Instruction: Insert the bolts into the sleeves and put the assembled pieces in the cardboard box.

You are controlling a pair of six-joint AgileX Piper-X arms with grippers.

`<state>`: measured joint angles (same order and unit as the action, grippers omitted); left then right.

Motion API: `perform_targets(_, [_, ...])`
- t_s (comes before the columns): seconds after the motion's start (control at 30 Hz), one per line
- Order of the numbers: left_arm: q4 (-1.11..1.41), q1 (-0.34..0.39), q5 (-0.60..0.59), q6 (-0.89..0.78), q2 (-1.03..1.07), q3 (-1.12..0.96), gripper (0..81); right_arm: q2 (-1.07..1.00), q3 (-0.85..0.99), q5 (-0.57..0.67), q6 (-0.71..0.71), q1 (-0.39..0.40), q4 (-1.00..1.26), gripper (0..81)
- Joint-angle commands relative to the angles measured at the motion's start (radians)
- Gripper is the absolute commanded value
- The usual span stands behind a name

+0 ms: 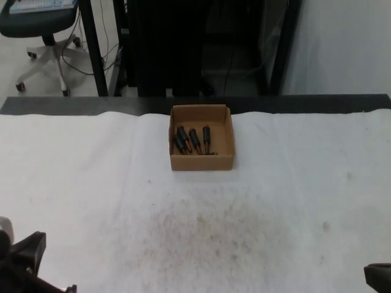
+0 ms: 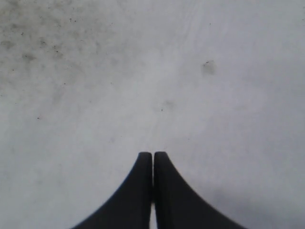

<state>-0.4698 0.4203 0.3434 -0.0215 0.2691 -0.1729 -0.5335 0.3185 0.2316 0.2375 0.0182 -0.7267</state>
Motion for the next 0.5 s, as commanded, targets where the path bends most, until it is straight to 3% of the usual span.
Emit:
perform_targets(0.0, [0.015,-0.002,0.014,-0.009,-0.010,-0.001,0.3,0.008,-0.001,0.007,0.002,0.002,0.007,0.8])
perform_targets(0.47, [0.016,-0.002,0.014,-0.009,-0.010,0.026,0.3,0.012,-0.028,0.007,0.002,0.002,0.042,0.8])
